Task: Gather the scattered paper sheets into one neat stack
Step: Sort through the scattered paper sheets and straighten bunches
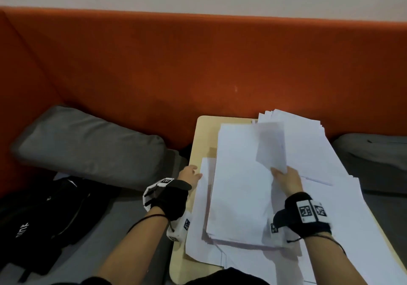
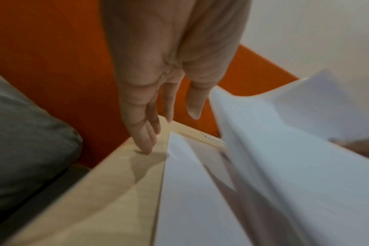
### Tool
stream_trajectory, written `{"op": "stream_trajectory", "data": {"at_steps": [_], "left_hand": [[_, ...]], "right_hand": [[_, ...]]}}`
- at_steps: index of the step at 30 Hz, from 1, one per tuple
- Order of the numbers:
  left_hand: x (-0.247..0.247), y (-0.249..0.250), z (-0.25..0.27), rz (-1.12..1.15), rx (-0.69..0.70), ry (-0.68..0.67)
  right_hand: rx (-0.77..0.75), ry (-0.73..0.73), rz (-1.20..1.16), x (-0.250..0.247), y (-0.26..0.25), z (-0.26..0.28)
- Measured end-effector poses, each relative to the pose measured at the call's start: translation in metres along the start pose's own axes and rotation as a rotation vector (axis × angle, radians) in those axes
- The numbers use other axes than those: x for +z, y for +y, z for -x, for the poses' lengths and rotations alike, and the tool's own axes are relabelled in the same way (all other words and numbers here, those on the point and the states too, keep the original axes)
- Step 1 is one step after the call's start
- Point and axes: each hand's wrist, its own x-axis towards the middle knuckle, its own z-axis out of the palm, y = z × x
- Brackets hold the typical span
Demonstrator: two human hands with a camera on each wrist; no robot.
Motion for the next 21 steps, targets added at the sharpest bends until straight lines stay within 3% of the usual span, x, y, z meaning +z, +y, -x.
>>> {"op": "stream_trajectory", "data": {"at_steps": [6,12,21], "left_hand": [[0.017,0.002,-0.005,-0.186,-0.075,0.004],[0.023,0.008,-0.002,-0.374,-0.157,0.063],[0.024,0.015,0.003,-0.146,-0.095,0.02]], "right_hand": [[0.158,-0.126,0.18,0.025,0.031,0.011],[0.179,-0.138,0.226,0.027,0.031,0.008],[0.179,-0.143,0.224,0.028,0.03,0.009]]}}
